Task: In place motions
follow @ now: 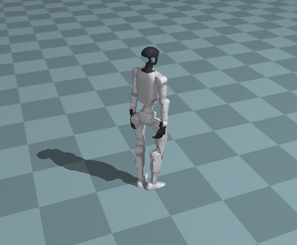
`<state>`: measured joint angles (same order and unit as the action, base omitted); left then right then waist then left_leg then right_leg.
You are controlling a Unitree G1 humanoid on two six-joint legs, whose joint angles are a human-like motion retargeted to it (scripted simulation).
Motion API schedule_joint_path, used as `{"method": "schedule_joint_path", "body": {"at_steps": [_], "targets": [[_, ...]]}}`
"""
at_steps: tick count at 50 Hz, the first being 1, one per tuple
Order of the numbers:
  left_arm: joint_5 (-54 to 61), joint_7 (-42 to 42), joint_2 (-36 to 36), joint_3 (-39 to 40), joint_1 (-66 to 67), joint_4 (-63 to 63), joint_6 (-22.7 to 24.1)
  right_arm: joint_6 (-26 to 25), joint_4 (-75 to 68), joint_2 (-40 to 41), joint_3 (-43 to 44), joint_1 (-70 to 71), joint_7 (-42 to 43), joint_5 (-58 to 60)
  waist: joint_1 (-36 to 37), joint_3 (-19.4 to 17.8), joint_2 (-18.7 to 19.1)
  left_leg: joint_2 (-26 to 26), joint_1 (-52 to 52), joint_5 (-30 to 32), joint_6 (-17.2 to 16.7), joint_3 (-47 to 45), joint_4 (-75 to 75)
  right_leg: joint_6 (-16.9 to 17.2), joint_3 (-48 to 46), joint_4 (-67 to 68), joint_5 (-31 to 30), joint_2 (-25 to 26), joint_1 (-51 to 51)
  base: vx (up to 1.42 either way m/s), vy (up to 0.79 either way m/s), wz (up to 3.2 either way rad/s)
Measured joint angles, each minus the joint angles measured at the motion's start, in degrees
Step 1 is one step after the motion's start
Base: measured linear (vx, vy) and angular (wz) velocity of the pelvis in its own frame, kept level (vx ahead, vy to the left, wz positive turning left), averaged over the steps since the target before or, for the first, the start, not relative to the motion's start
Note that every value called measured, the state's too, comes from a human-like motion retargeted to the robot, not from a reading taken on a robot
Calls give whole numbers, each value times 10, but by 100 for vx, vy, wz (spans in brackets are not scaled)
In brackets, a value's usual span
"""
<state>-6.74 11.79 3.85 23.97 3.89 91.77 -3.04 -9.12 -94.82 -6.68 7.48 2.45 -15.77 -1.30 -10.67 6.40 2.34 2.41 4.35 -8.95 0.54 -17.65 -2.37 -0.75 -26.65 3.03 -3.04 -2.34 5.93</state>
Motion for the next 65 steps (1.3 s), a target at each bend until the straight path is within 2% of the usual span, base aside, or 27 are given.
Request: {"method": "schedule_joint_path", "body": {"at_steps": [3,6,8,10,18,37,47,52,61,65], "targets": [[-21,27,5,0,-7,-14,-17,0,-16,-8,-4,-9,15,4,86,7,-10,-13,-8,-10,-6,-90,5,0,91,14,14,16,10,-4,0,-229],[-39,42,8,-11,-9,-26,-21,9,-6,-11,-2,-24,31,24,114,11,-11,-19,-13,-13,-8,-123,7,-2,124,13,15,26,12,-3,-1,-105],[-48,47,9,-22,-9,-33,-22,14,7,-10,7,-34,39,41,93,14,-6,-18,-12,-10,-6,-104,7,-2,105,7,11,24,10,0,-1,109],[-54,50,9,-30,-7,-38,-24,11,18,-9,15,-39,40,61,-15,13,8,-6,1,2,1,-2,3,-1,4,-3,0,5,6,2,0,309],[-66,53,6,-24,-5,-37,-29,10,47,-12,-12,-33,30,89,-16,28,11,-9,-7,0,3,-25,9,-3,29,-4,5,12,6,0,1,3],[-64,41,5,-20,-3,-14,-30,18,70,0,-40,-35,0,136,-28,42,11,-7,-21,-10,4,-9,8,-7,13,-7,18,17,-8,1,-1,2],[-68,40,8,-23,-3,-12,-31,16,50,-6,-40,-37,4,142,22,51,4,-12,-27,-16,-1,-57,11,-10,59,-2,24,27,-5,0,-2,-40],[-68,38,7,-28,-5,-9,-32,16,52,-6,-39,-38,3,144,-21,49,10,-8,-23,-11,2,-16,12,-7,19,-5,20,18,-6,-2,-3,69],[-75,40,6,-30,-5,-11,-33,18,62,-3,-49,-37,2,149,-37,48,12,-8,-25,-11,-2,-12,23,-14,15,-7,17,25,3,-5,-1,1],[-77,44,7,-31,-1,-21,-34,22,54,-5,-57,-38,8,147,-23,48,10,-11,-29,-14,-7,-26,26,-16,29,-5,18,27,7,-6,4,-27]]}}
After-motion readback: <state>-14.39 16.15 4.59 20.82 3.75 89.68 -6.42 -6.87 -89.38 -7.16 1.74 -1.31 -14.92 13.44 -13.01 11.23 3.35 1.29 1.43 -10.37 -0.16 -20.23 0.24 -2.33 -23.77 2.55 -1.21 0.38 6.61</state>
